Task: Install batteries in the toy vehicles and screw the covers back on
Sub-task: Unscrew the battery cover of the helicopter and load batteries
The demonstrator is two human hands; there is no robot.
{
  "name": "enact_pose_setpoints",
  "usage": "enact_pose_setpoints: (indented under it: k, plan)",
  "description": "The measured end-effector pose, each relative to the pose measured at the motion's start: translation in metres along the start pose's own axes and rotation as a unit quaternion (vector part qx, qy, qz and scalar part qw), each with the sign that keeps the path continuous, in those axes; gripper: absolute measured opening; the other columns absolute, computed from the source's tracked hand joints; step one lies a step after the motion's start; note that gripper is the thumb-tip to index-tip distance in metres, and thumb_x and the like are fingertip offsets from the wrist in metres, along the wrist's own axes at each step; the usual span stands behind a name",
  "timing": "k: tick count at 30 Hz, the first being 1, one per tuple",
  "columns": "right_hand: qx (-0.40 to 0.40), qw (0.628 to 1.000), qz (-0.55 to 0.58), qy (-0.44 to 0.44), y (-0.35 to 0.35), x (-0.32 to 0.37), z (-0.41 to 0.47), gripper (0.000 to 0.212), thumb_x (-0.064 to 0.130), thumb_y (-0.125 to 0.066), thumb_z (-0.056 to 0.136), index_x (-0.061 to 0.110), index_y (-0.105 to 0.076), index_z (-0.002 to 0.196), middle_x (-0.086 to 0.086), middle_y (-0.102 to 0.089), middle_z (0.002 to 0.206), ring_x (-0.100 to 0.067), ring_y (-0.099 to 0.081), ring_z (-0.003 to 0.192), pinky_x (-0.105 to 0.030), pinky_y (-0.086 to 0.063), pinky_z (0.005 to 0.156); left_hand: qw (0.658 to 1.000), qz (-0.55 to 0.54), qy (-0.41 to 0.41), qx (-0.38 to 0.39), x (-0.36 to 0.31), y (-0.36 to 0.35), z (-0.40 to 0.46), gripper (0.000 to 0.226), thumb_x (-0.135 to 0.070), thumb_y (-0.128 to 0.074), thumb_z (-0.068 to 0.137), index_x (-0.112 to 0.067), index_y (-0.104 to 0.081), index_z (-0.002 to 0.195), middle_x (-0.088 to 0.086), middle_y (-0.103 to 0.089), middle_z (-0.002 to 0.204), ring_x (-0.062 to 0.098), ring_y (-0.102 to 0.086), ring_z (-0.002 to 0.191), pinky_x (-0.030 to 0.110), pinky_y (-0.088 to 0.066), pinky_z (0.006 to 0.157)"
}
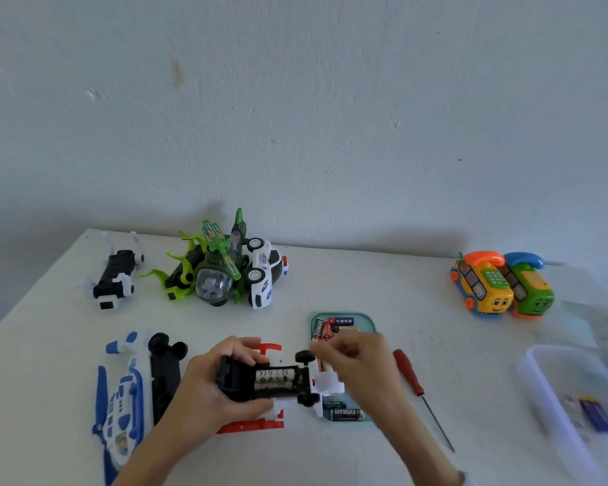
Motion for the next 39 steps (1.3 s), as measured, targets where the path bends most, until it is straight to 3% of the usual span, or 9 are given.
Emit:
enact_pose_setpoints:
  k: [4,9,14,19,25,28,34,36,39]
  plan:
    - [-0.108,0.992,-0.033,-0.049,0.033,-0.034,0.008,0.014,0.017,-0.071,0.083,0.022,-0.069,0.070,0.004,-0.064,0.059,-0.001,-0.044,0.045,-0.017,-0.038,0.046,0.999,-0.014,0.006,-0.051,-0.001,-0.001,-0.003,0.046,-0.041,-0.089,0.043,-0.029,-0.060,0.077,-0.006,-0.073,0.095,0.002,-0.058,0.114,0.019,-0.047,0.088]
    - [0.012,0.975,-0.204,-0.087,0.026,-0.064,-0.005,0.020,0.013,-0.070,0.083,0.029,-0.063,0.074,0.010,-0.059,0.065,-0.001,-0.050,0.056,-0.013,-0.042,0.051,0.994,-0.007,0.004,-0.111,0.000,-0.001,-0.004,0.048,-0.047,-0.088,0.035,-0.031,-0.064,0.073,-0.007,-0.073,0.094,0.001,-0.062,0.105,0.015,-0.050,0.085]
    - [-0.001,0.965,-0.256,-0.054,0.008,-0.074,0.004,0.013,0.017,-0.061,0.089,0.026,-0.069,0.094,0.010,-0.061,0.095,-0.004,-0.058,0.079,-0.023,-0.053,0.074,0.997,-0.017,0.007,-0.075,-0.004,0.002,-0.003,0.052,-0.048,-0.090,0.034,-0.029,-0.063,0.074,-0.005,-0.074,0.091,0.002,-0.061,0.108,0.024,-0.047,0.086]
    - [0.101,0.929,-0.354,0.038,-0.006,-0.069,0.026,0.050,0.017,-0.055,0.093,0.032,-0.042,0.139,0.003,-0.040,0.126,-0.015,-0.043,0.111,-0.029,-0.041,0.098,0.998,-0.005,0.017,-0.055,-0.003,0.004,-0.007,0.058,-0.064,-0.087,0.033,-0.031,-0.064,0.076,-0.008,-0.075,0.089,0.000,-0.061,0.108,0.016,-0.049,0.085]
    - [0.140,0.883,-0.445,0.054,-0.008,-0.064,0.034,0.057,0.032,-0.056,0.092,0.033,-0.032,0.144,-0.002,-0.032,0.136,-0.020,-0.034,0.123,-0.038,-0.030,0.108,0.999,-0.002,0.023,-0.029,0.000,0.007,-0.008,0.055,-0.054,-0.090,0.036,-0.030,-0.064,0.077,-0.007,-0.075,0.092,0.001,-0.059,0.112,0.031,-0.047,0.089]
    - [0.142,0.879,-0.452,0.052,-0.007,-0.068,0.037,0.060,0.028,-0.062,0.087,0.030,-0.035,0.141,-0.002,-0.032,0.137,-0.020,-0.034,0.124,-0.039,-0.030,0.109,0.999,0.001,0.027,-0.025,0.001,0.009,-0.008,0.055,-0.057,-0.090,0.036,-0.032,-0.064,0.077,-0.008,-0.075,0.092,0.001,-0.059,0.113,0.030,-0.047,0.089]
    - [0.128,0.911,-0.390,0.044,-0.004,-0.070,0.041,0.050,0.040,-0.069,0.078,0.027,-0.046,0.121,0.011,-0.038,0.120,-0.010,-0.038,0.110,-0.029,-0.032,0.103,0.999,-0.002,0.032,-0.026,-0.001,0.008,-0.008,0.055,-0.061,-0.089,0.033,-0.033,-0.063,0.073,-0.009,-0.074,0.091,-0.001,-0.061,0.107,0.008,-0.048,0.081]
    - [0.117,0.927,-0.354,0.041,0.002,-0.068,0.041,0.046,0.038,-0.071,0.074,0.029,-0.045,0.111,0.013,-0.040,0.109,-0.010,-0.042,0.101,-0.024,-0.036,0.092,0.999,0.005,0.031,-0.022,-0.001,0.009,-0.008,0.053,-0.053,-0.092,0.034,-0.034,-0.063,0.074,-0.011,-0.074,0.092,-0.003,-0.059,0.109,0.006,-0.047,0.082]
    - [0.061,0.980,-0.190,0.006,0.015,-0.063,0.038,0.043,0.011,-0.073,0.071,0.024,-0.045,0.101,0.005,-0.054,0.096,-0.009,-0.054,0.077,-0.024,-0.051,0.066,0.999,0.012,0.029,-0.019,0.001,0.009,-0.008,0.047,-0.041,-0.091,0.038,-0.032,-0.063,0.075,-0.016,-0.073,0.094,-0.004,-0.058,0.110,0.006,-0.046,0.082]
Point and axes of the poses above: each hand's wrist, its own z-axis towards the middle knuckle, its own y-axis out of the back of the hand, x = y × z, the point moved 2 cm from there along z, towards the middle knuckle
